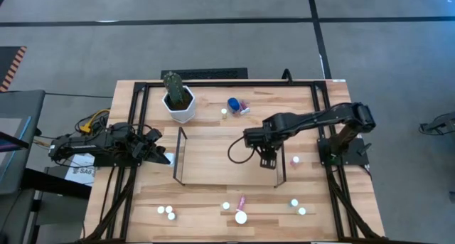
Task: Pick and place medicine bottles onto shelf by color
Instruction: Put the pink pill bottle on the shelf
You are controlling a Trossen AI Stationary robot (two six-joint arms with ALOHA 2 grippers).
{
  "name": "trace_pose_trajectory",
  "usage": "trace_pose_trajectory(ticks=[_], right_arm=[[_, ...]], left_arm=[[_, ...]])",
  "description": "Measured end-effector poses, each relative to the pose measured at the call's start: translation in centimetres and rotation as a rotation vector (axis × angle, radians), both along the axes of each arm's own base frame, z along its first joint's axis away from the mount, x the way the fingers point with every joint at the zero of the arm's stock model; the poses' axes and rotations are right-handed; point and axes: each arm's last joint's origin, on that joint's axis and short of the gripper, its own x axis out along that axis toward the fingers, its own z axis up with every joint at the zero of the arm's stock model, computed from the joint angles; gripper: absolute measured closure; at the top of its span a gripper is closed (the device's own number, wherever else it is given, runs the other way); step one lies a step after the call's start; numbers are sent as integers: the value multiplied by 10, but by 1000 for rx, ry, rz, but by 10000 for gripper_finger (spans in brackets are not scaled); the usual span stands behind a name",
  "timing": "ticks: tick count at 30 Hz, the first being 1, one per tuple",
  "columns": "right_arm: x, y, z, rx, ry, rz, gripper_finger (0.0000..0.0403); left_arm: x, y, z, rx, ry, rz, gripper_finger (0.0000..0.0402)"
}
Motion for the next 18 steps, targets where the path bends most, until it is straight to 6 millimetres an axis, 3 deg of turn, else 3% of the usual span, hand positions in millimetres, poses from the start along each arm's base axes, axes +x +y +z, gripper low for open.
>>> trace_pose_trajectory(ticks=[9,18], right_arm=[[-1,-33,36,-32,-30,-370,186],[-5,-68,38,8,-11,-558,186]], left_arm=[[0,0,0,0,0,0,257],[0,0,0,0,0,0,257]])
